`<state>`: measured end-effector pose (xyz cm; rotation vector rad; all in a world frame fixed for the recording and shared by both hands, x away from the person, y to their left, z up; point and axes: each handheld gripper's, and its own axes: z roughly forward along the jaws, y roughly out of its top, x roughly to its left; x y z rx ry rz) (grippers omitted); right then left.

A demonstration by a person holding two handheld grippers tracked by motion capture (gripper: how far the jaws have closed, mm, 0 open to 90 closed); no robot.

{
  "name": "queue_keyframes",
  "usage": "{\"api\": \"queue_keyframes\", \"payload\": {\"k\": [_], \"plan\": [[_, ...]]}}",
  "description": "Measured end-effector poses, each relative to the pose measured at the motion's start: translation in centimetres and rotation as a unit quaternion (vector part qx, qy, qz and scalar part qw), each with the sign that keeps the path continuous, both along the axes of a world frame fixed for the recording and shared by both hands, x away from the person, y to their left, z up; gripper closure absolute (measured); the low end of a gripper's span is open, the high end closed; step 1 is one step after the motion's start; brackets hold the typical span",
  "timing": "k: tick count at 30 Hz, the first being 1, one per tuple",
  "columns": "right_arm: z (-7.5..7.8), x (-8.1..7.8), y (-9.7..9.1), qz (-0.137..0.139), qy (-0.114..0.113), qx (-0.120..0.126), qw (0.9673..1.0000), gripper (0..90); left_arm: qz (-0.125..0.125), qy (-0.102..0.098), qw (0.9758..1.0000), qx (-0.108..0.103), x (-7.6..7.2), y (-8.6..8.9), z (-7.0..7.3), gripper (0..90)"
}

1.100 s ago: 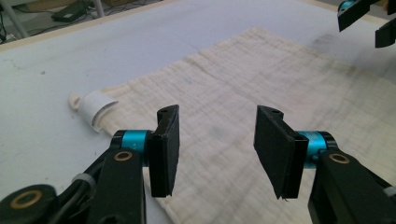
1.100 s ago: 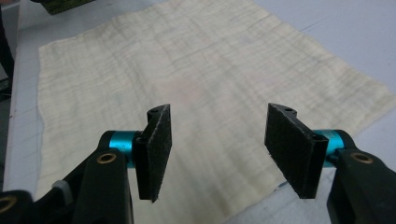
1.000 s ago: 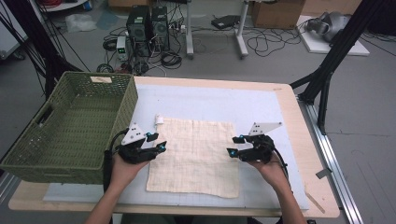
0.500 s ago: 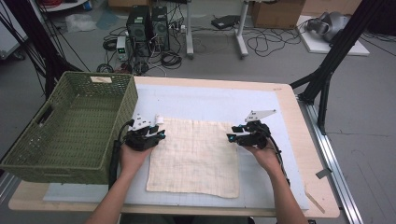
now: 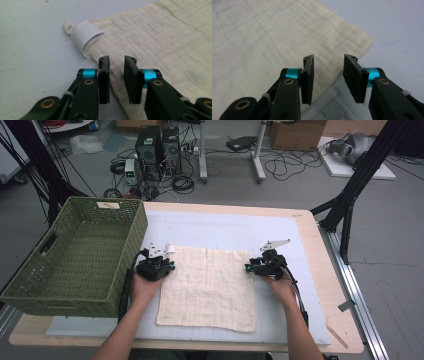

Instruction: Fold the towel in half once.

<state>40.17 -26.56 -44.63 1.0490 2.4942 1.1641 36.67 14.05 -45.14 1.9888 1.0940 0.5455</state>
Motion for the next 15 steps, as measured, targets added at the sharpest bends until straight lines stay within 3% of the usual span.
{"api": "queue_keyframes", "payload": {"k": [3, 5, 8, 12, 15], "plan": [[0.0, 0.0, 0.0, -0.004, -0.004, -0.006, 1.0000, 76.4, -0.006, -0.003, 1.0000, 0.006, 0.0, -0.2, 0.0, 86.2], [0.1, 0.0, 0.2, 0.004, 0.002, -0.003, 1.0000, 85.8, -0.005, 0.000, 1.0000, -0.002, 0.0, -0.1, 0.0, 87.2], [0.2, -0.1, 0.3, 0.013, 0.001, -0.003, 0.9999, 86.9, -0.002, 0.000, 0.9999, -0.011, -0.1, 0.2, 0.1, 87.7], [0.8, -0.4, 0.0, 0.013, -0.003, 0.010, 0.9999, 87.2, 0.002, -0.016, 0.9992, -0.038, -0.4, 0.5, 0.9, 87.8], [1.8, -0.8, -0.6, 0.015, -0.016, 0.039, 0.9990, 87.3, -0.001, -0.026, 0.9986, -0.046, -0.8, 0.6, 1.3, 87.9]]}}
